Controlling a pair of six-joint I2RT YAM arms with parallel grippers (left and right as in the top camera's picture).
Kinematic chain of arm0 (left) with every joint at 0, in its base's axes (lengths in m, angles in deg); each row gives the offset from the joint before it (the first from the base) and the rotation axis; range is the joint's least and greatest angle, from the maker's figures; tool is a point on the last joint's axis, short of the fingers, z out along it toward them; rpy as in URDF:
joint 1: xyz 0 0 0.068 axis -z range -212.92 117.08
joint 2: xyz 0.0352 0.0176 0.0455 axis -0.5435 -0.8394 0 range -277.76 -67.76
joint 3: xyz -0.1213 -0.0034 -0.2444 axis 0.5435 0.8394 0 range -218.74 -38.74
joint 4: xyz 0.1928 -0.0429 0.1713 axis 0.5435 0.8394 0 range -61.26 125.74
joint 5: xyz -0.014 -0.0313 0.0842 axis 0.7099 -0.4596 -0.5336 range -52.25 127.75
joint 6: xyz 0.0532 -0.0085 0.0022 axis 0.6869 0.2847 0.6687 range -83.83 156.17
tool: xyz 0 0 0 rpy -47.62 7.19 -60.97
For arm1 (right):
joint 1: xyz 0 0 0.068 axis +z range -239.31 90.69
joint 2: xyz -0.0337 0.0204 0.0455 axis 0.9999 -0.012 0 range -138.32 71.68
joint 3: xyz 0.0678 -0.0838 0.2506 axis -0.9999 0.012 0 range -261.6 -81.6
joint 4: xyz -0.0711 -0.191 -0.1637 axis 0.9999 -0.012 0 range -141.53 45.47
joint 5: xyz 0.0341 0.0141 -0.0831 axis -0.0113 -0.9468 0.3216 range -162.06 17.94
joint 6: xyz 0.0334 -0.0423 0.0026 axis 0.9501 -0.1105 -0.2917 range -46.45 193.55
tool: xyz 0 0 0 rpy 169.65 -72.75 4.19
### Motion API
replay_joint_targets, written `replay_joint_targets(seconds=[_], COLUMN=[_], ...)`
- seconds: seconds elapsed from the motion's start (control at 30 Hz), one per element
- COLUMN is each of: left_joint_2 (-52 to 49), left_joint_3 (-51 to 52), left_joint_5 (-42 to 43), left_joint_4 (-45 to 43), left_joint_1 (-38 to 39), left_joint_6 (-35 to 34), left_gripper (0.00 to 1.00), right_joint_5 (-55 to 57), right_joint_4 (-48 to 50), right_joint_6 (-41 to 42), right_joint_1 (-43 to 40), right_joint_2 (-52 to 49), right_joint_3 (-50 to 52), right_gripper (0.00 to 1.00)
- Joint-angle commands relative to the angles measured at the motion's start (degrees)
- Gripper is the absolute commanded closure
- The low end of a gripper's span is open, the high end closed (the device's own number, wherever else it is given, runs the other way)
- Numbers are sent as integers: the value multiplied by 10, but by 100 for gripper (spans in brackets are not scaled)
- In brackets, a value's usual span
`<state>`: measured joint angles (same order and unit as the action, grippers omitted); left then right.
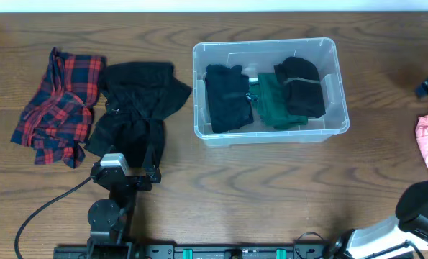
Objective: Pack container
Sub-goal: 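Reach right gripper to the pink cloth at far right and grasp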
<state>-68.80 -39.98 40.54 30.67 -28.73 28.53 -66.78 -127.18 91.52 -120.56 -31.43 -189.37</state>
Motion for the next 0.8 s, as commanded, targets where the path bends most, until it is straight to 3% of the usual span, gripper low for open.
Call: replay_joint_targets(seconds=[0.0, 0.3, 0.53, 0.77], left_joint_2=[0, 0, 0, 0], left_joint_3=[10, 10, 10, 10], left_joint_5=[-9, -9, -9, -9], left_joint_4=[21, 21, 21, 21], left_joint_1=[-3, -3, -3, -3], left_joint_6=[3, 3, 3, 3], left_gripper=[2, 2, 2, 2], right_joint_5=[23, 169, 149, 149], right_joint_4=[29, 181, 294, 342], right_joint_6=[-48, -160, -317, -393], right_joint_1=[-18, -22, -22, -25], right_joint_2=[7, -2, -2, -2], right_joint_3=[64, 233, 276, 320], right_gripper=[2, 2, 2, 9])
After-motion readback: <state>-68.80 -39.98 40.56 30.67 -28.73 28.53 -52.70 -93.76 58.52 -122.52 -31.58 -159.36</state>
